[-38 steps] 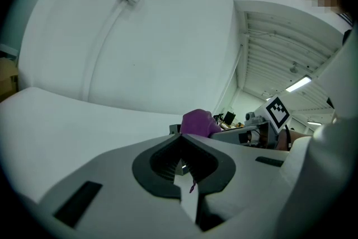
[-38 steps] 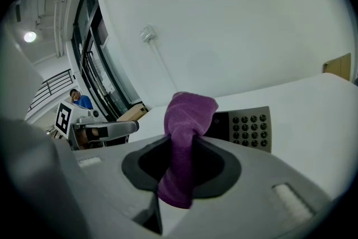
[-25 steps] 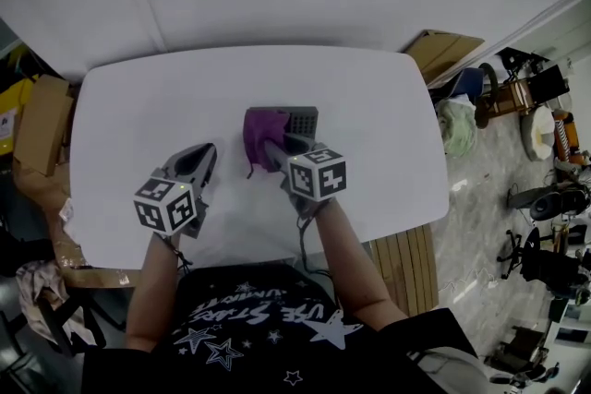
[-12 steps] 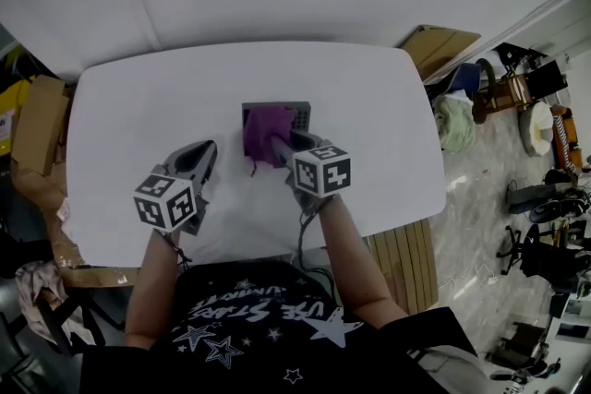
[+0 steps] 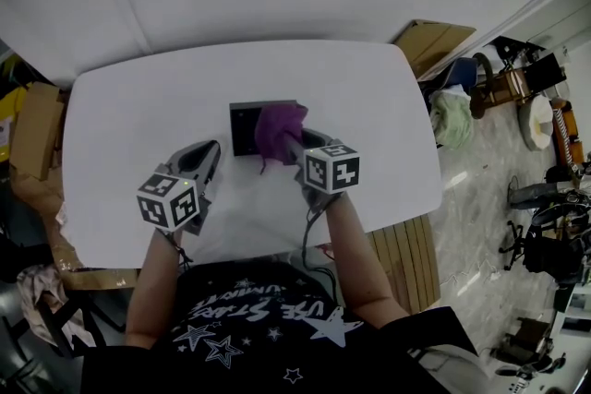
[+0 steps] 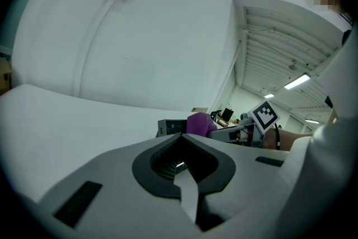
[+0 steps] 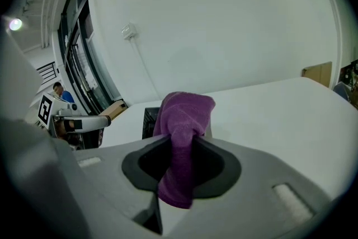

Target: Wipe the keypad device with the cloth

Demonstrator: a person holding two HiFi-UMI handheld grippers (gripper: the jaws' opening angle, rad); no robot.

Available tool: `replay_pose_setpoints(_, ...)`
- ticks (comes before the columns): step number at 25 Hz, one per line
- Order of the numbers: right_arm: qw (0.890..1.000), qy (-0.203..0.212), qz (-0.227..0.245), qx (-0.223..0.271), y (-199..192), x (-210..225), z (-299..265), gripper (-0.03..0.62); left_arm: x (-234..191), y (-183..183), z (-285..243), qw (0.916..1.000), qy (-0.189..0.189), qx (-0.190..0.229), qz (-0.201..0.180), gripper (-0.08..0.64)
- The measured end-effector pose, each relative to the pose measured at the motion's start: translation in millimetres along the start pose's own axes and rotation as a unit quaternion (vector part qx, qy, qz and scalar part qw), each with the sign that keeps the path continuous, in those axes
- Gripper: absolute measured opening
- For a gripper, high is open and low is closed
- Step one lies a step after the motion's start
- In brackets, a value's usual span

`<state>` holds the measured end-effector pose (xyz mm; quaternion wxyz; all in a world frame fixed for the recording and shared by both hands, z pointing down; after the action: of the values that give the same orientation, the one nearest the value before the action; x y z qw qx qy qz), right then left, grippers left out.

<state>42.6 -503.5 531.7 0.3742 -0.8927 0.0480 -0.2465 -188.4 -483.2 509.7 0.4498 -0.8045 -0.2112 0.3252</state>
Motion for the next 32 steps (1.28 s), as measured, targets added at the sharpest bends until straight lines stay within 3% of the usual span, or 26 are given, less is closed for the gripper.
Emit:
replay_pose_setpoints(14, 0.999, -0.024, -0.017, 0.013, -8, 49, 39, 0.098, 40, -2, -9, 0.9999, 0.006, 0.001, -0.009, 0.008)
replay_pose_setpoints(32, 0.999, 0.007, 0.014, 0.029, -42, 45, 128, 0.098, 129, -21, 16, 0.9991, 0.025, 0.030, -0.018, 0.008)
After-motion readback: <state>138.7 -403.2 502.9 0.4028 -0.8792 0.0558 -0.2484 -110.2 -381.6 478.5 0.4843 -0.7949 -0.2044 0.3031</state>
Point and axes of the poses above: the fingertips, and each gripper's own axes: z backward along the fingers, x to its right, y out of its top, the point moved 6 cm from there along z, backward along the fingers, and after that the axes turned 7 degrees about -z, right-handed, at the moved point
